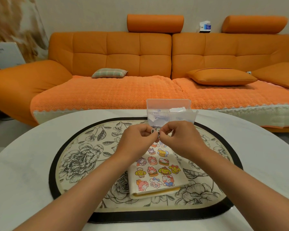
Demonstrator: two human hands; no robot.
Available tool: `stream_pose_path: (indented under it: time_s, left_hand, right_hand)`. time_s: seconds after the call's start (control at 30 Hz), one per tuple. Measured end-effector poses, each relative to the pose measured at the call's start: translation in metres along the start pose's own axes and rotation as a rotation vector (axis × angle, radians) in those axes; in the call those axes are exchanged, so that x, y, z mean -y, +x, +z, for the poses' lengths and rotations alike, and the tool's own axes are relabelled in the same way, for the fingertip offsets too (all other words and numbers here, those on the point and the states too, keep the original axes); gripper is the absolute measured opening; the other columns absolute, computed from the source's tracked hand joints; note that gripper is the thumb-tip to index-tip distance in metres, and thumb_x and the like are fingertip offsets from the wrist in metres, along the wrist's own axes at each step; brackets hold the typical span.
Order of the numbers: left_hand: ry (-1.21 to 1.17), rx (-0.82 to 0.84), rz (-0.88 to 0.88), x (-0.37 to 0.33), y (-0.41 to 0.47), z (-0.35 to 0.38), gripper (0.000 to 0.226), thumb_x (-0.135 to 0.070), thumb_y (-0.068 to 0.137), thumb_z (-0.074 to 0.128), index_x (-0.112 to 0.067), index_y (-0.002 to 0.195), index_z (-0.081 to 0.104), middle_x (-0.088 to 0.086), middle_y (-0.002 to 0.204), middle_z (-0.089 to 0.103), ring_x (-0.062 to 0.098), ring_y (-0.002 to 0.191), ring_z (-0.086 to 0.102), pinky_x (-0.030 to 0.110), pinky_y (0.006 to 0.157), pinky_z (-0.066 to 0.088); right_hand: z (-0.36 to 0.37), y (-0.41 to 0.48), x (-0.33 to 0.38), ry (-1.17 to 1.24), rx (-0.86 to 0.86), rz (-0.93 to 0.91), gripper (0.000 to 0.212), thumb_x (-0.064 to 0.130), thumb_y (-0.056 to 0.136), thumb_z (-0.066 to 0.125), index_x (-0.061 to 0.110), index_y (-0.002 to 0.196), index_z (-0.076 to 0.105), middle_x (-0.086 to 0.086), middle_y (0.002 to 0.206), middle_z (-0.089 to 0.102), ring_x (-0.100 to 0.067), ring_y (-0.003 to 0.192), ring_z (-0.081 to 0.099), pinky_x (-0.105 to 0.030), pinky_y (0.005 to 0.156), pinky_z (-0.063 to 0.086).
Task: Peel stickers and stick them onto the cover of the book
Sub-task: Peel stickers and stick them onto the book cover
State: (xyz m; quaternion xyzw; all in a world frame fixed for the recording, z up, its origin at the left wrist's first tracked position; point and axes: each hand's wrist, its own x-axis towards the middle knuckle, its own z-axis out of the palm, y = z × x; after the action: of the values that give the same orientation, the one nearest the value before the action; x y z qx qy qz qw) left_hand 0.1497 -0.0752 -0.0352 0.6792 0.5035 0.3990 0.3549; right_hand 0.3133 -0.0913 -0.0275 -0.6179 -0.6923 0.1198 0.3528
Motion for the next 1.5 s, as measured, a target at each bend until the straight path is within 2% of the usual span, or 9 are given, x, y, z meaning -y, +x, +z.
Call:
stream_pose_path:
  time_s: [0.13, 0.2, 0.33, 0.5, 0.67, 0.8, 0.9, 1.13, 1.5]
  left_hand:
    - [0.029, -0.019, -0.023, -0.002, 0.000, -0.002, 0.012, -0.028, 0.087, 0.067, -0.027, 0.078, 0.076, -0.015, 0.062, 0.070, 0.001, 0.060, 0.064, 0.022, 0.057, 0.048]
    - [0.027, -0.030, -0.033, -0.001, 0.001, -0.003, 0.013, -0.027, 0.088, 0.067, -0.027, 0.078, 0.075, -0.014, 0.064, 0.071, 0.006, 0.065, 0.068, 0.022, 0.056, 0.049]
    - [-0.077, -0.011, -0.032, -0.002, 0.003, -0.009, 0.014, -0.021, 0.091, 0.067, -0.021, 0.079, 0.074, -0.007, 0.071, 0.075, 0.007, 0.059, 0.065, 0.015, 0.051, 0.044]
    - [-0.102, 0.041, -0.021, -0.007, 0.005, -0.016, 0.012, -0.026, 0.091, 0.070, -0.017, 0.083, 0.074, -0.005, 0.075, 0.076, 0.009, 0.061, 0.063, 0.024, 0.054, 0.047]
    - [-0.105, 0.082, 0.003, -0.007, 0.005, -0.018, 0.012, -0.026, 0.091, 0.072, -0.019, 0.082, 0.073, -0.005, 0.076, 0.077, 0.006, 0.061, 0.063, 0.017, 0.053, 0.046]
    - [-0.097, 0.098, 0.005, -0.006, 0.004, -0.017, 0.013, -0.027, 0.092, 0.071, -0.017, 0.086, 0.075, -0.005, 0.078, 0.077, 0.006, 0.062, 0.065, 0.016, 0.054, 0.047]
    - [-0.075, 0.105, 0.001, -0.004, 0.004, -0.016, 0.012, -0.027, 0.093, 0.069, -0.018, 0.087, 0.074, -0.006, 0.078, 0.077, 0.006, 0.063, 0.066, 0.019, 0.056, 0.048]
    - [-0.095, 0.096, -0.013, -0.003, 0.005, -0.019, 0.010, -0.022, 0.094, 0.067, -0.017, 0.087, 0.073, -0.003, 0.075, 0.076, 0.008, 0.060, 0.062, 0.022, 0.057, 0.049]
    - [-0.135, 0.151, 0.011, -0.005, 0.002, -0.022, 0.014, -0.014, 0.094, 0.065, -0.012, 0.082, 0.072, -0.003, 0.070, 0.073, 0.009, 0.057, 0.058, 0.019, 0.055, 0.047]
  right_hand:
    - [0.004, -0.001, 0.000, -0.231, -0.154, -0.213, 0.022, 0.048, 0.082, 0.063, 0.030, 0.075, 0.074, 0.017, 0.073, 0.069, -0.001, 0.057, 0.053, -0.021, 0.052, 0.038]
    - [0.005, -0.002, 0.004, -0.206, -0.155, -0.202, 0.021, 0.047, 0.083, 0.066, 0.029, 0.075, 0.074, 0.021, 0.066, 0.065, -0.001, 0.055, 0.052, -0.021, 0.052, 0.038]
    - [-0.002, 0.004, 0.009, 0.357, 0.063, 0.054, 0.014, 0.024, 0.088, 0.071, 0.019, 0.078, 0.078, 0.016, 0.052, 0.061, -0.001, 0.043, 0.047, -0.016, 0.046, 0.036]
    - [-0.013, 0.007, 0.001, 0.644, 0.251, 0.211, 0.014, 0.024, 0.089, 0.074, 0.011, 0.089, 0.079, -0.006, 0.079, 0.072, -0.012, 0.057, 0.054, -0.025, 0.048, 0.035]
    - [-0.014, 0.008, 0.000, 0.601, 0.236, 0.195, 0.013, 0.025, 0.086, 0.076, 0.012, 0.087, 0.080, -0.007, 0.061, 0.064, -0.011, 0.051, 0.049, -0.025, 0.048, 0.035]
    - [-0.014, 0.007, 0.001, 0.578, 0.236, 0.172, 0.015, 0.026, 0.089, 0.073, 0.013, 0.085, 0.079, -0.016, 0.062, 0.063, -0.016, 0.051, 0.045, -0.024, 0.047, 0.034]
    - [-0.013, 0.007, 0.001, 0.488, 0.221, 0.143, 0.018, 0.027, 0.093, 0.070, 0.013, 0.083, 0.077, -0.007, 0.054, 0.060, -0.014, 0.045, 0.038, -0.023, 0.044, 0.031]
    - [-0.016, 0.008, 0.001, 0.618, 0.316, 0.189, 0.022, 0.026, 0.095, 0.066, 0.007, 0.095, 0.077, -0.003, 0.086, 0.074, -0.014, 0.061, 0.057, -0.024, 0.049, 0.039]
    - [-0.018, 0.008, 0.001, 0.636, 0.378, 0.181, 0.014, 0.018, 0.094, 0.068, 0.007, 0.092, 0.076, -0.004, 0.083, 0.072, -0.015, 0.063, 0.057, -0.025, 0.047, 0.039]
